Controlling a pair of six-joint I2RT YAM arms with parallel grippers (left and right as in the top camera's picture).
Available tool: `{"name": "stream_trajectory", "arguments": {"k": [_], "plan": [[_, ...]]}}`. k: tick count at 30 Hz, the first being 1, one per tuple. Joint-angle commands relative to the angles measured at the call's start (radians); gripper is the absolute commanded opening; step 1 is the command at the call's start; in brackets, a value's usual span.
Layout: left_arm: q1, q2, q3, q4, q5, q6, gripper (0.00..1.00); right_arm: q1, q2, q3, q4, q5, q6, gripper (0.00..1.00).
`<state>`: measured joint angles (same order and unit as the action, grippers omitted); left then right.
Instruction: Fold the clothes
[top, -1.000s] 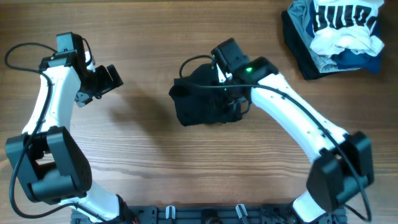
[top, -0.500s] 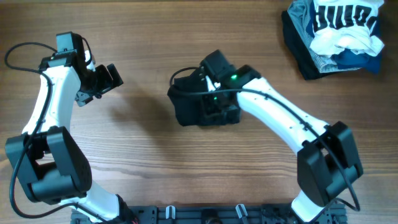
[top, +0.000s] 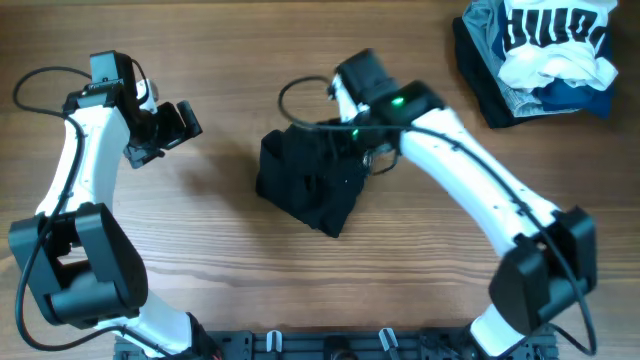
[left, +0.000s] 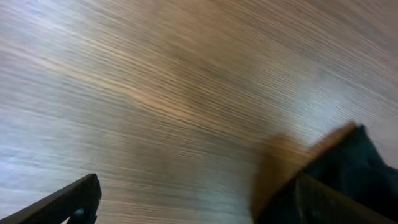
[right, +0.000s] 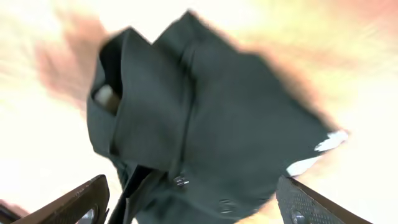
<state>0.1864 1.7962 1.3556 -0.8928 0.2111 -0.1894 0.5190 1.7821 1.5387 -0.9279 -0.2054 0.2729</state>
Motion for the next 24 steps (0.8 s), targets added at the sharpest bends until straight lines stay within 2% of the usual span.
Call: {"name": "stream_trajectory", "arguments": {"k": [1, 7, 8, 9, 11, 14, 17, 24], "plan": [[-0.062, 0.005, -0.01, -0.007, 0.167, 0.086, 1.0, -0.03, -0.05, 0.032, 0.031, 0.027, -0.116, 0.86], [-0.27, 0.005, -0.01, -0.039, 0.201, 0.13, 1.0, -0.097, -0.031, 0.03, 0.068, 0.103, -0.114, 0.87], [-0.296, 0.005, -0.01, -0.027, 0.2, 0.127, 1.0, -0.113, -0.026, 0.029, 0.074, 0.103, -0.113, 0.87], [-0.33, 0.005, -0.01, -0.005, 0.196, 0.07, 1.0, -0.13, -0.021, 0.027, 0.078, 0.102, -0.112, 0.87], [-0.348, 0.005, -0.01, 0.014, 0.179, -0.032, 0.97, -0.152, -0.02, 0.024, 0.079, 0.102, -0.112, 0.87], [-0.348, 0.005, -0.01, 0.01, 0.174, -0.114, 0.86, -0.175, -0.02, 0.024, 0.081, 0.103, -0.113, 0.87], [-0.356, 0.007, -0.01, -0.024, 0.177, -0.12, 0.79, -0.185, -0.02, 0.024, 0.082, 0.106, -0.114, 0.87], [-0.361, 0.083, -0.01, -0.058, 0.154, -0.137, 0.78, -0.185, -0.02, 0.024, 0.089, 0.113, -0.116, 0.88]]}}
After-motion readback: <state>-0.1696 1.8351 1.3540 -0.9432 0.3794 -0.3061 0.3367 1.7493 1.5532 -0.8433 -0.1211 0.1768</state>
